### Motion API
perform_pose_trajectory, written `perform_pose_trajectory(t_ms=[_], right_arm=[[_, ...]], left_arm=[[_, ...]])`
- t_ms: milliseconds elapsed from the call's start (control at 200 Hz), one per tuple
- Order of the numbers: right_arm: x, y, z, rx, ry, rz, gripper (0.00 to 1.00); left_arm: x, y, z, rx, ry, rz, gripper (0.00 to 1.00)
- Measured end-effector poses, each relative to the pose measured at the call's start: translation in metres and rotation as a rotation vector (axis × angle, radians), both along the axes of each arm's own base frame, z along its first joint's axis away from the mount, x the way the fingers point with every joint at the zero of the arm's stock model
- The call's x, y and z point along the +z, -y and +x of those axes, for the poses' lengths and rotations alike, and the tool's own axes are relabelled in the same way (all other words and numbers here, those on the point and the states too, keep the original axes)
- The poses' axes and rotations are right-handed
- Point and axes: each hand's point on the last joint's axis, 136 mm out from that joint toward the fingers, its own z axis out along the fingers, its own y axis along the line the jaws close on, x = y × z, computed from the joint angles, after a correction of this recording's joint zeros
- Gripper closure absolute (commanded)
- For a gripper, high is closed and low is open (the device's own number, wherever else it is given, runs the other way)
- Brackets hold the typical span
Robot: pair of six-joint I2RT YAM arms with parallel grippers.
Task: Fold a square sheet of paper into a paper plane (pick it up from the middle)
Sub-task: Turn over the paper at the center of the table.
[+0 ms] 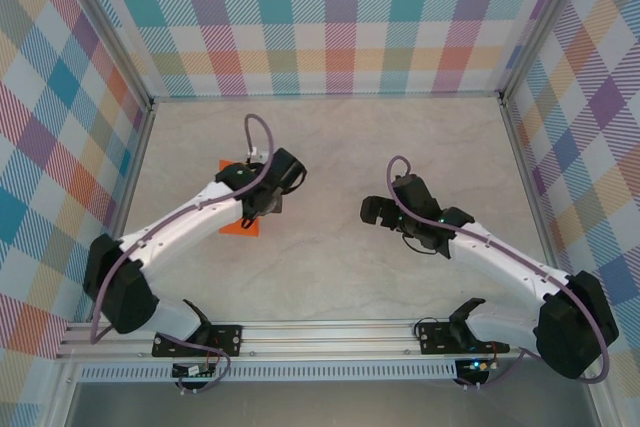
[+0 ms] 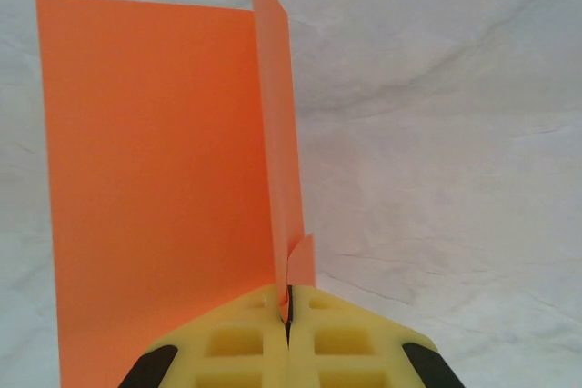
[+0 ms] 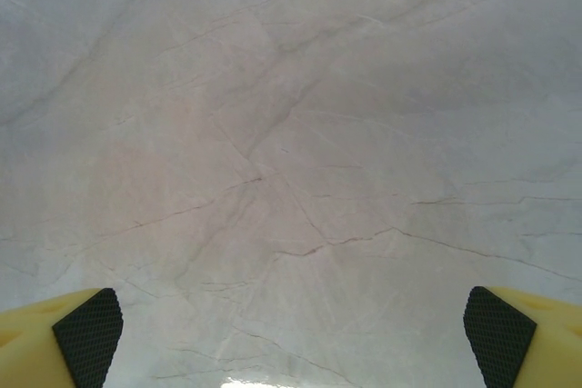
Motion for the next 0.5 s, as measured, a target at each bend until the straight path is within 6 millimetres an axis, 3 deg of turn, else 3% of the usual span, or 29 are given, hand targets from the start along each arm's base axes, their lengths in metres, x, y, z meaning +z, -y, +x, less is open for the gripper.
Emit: perform_pose_trajectory(t_ms=[275,500], right_arm=[[0.001,0.017,-0.002,-0.071,0.005,-0.031,0.00],[-0.010,0.035,-0.008,-0.145,-0.022,-0.059,0.00]], left_arm=[[-0.051,0.017,0.007,-0.034,-0.092,0.280,0.96],[-0.090,0.058,0.010,-0.056,-0.139,0.322,0.92]])
